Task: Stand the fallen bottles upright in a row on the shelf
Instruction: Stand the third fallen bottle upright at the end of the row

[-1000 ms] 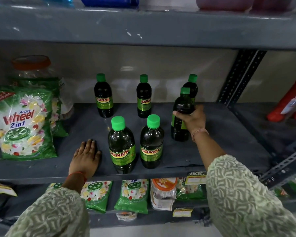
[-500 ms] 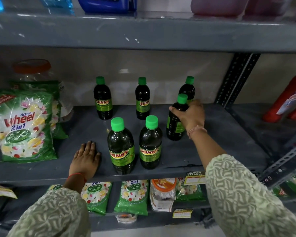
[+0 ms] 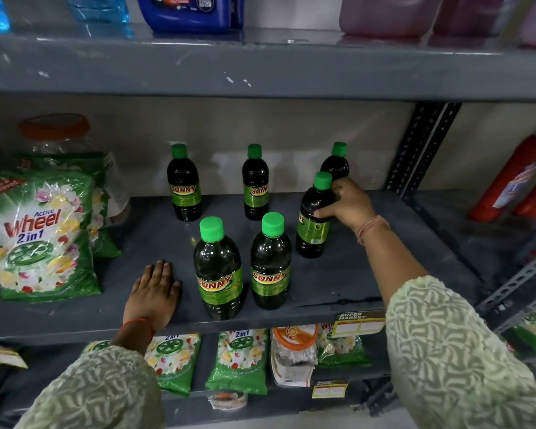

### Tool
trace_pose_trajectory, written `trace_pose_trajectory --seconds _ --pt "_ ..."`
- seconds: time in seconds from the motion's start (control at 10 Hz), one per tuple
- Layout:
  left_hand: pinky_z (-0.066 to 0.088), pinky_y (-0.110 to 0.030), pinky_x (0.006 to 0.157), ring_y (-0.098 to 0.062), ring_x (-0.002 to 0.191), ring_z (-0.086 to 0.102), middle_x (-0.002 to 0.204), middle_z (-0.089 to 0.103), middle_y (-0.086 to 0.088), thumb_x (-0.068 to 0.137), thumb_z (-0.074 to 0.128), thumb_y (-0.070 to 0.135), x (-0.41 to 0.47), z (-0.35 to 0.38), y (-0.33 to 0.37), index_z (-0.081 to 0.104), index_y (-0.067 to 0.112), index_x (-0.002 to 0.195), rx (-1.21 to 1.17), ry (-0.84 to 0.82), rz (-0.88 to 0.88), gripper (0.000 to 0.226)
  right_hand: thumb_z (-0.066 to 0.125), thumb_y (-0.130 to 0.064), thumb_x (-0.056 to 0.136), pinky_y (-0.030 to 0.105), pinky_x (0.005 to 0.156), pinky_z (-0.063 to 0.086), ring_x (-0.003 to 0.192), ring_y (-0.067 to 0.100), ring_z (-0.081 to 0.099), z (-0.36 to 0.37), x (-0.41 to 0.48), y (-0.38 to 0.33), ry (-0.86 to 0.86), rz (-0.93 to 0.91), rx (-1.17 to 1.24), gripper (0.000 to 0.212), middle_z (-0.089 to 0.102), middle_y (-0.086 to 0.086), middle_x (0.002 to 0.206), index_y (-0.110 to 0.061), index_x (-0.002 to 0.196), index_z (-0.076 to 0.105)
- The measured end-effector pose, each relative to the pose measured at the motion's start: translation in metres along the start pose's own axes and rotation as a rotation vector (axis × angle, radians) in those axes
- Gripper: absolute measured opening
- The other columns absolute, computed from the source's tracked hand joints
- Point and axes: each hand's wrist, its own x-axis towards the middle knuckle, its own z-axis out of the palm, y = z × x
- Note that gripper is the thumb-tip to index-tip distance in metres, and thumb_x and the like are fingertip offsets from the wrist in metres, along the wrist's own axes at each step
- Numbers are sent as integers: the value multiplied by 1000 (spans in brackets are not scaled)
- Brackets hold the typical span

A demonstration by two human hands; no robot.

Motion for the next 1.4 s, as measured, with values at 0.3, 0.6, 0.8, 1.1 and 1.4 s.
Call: trace_pose_trajectory --seconds 0.3,0.6,0.8,1.1,1.4 --pt "6 -36 120 -22 146 1 158 4 -5 97 23 33 -1 -1 -5 6 13 145 0 -4 -15 55 82 -27 60 32 85 46 100 31 59 12 -1 -17 60 -168 -248 52 64 17 108 -3 100 58" --pt "7 -37 121 -22 146 1 158 4 -5 96 23 33 1 1 -7 6 12 145 -8 -19 -28 56 60 20 70 43 111 33 123 29 49 -14 12 -23 -455 -85 -151 55 56 20 128 0 120 50" --pt "5 -37 120 -23 146 -1 158 2 -5 97 22 33 3 2 -12 4 12 145 3 -32 -35 56 55 21 72 48 113 29 128 28 44 -9 13 -16 -497 -72 -62 59 51 18 134 -4 124 46" --pt "6 -37 120 -23 146 0 158 2 -6 97 22 34 2 2 -11 4 12 145 17 -29 -24 56 87 -48 36 44 106 39 118 24 53 6 -6 23 -443 -82 51 92 60 8 124 -21 116 53" --pt "10 -40 120 -26 146 3 158 5 -8 97 25 31 17 -10 -6 8 10 145 -5 9 -31 56 81 -9 62 44 107 39 117 21 55 -8 -49 20 -413 -128 13 64 61 9 124 -14 119 52"
